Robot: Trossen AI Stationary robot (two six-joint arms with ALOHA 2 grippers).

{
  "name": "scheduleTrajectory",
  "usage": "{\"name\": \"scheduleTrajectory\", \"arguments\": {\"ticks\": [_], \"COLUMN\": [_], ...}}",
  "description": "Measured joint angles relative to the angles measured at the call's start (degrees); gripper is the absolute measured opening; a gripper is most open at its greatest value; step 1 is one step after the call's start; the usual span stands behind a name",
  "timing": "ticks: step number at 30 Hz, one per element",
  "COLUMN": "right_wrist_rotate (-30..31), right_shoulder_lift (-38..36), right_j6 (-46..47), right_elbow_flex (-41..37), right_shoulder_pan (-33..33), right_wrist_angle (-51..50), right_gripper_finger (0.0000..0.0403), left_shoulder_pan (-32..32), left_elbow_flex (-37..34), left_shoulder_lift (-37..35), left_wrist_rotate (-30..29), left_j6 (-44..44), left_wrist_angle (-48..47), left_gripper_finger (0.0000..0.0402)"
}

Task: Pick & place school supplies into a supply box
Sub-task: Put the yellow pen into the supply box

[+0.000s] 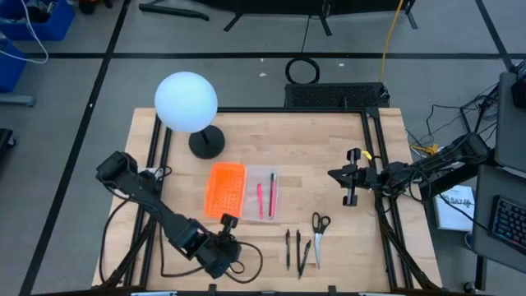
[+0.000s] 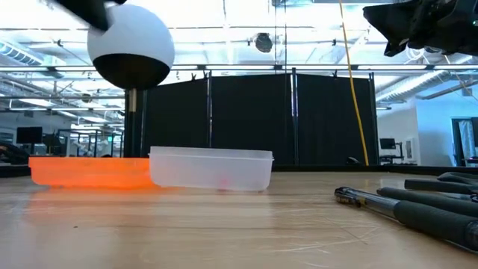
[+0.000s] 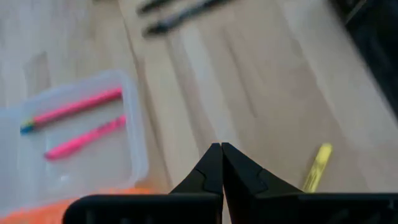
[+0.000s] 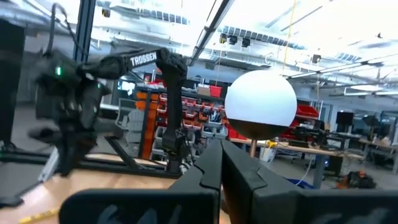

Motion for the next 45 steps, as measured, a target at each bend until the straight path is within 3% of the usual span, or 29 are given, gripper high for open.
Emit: {"name": "scheduleTrajectory", "arguments": {"ticks": [5,12,20,28,45], "right_wrist_rotate": [0.0,0.1,0.1,0.1,0.1], "right_shoulder_lift": [0.0,0.0,0.0,0.0,0.0], "right_j6": [3.1,6.6,8.0,9.7,9.5], "right_elbow_flex": [0.0,0.0,0.0,0.0,0.0], "right_shoulder_pan": [0.0,0.0,0.0,0.0,0.0], "right_wrist_angle": [0.4,-1.0,-4.6,-4.7,-5.1], "right_gripper_finger": [0.0000,0.0000,0.0000,0.0000,0.0000], "left_shoulder_pan": [-0.9,-0.1,-2.3,-2.3,-3.4], "left_elbow_flex": [-0.7,-5.9,-9.2,-9.2,-10.3], "left_shoulder_lift": [0.0,0.0,0.0,0.0,0.3], "left_wrist_rotate": [-1.7,10.6,10.8,15.0,14.5], "left_j6": [-0.8,-0.4,-1.2,-7.3,-8.2], "left_wrist_angle": [-3.2,0.1,6.8,11.4,11.4], "left_gripper_finger": [0.0038,0.0089,0.0136,0.0177,0.0164]}}
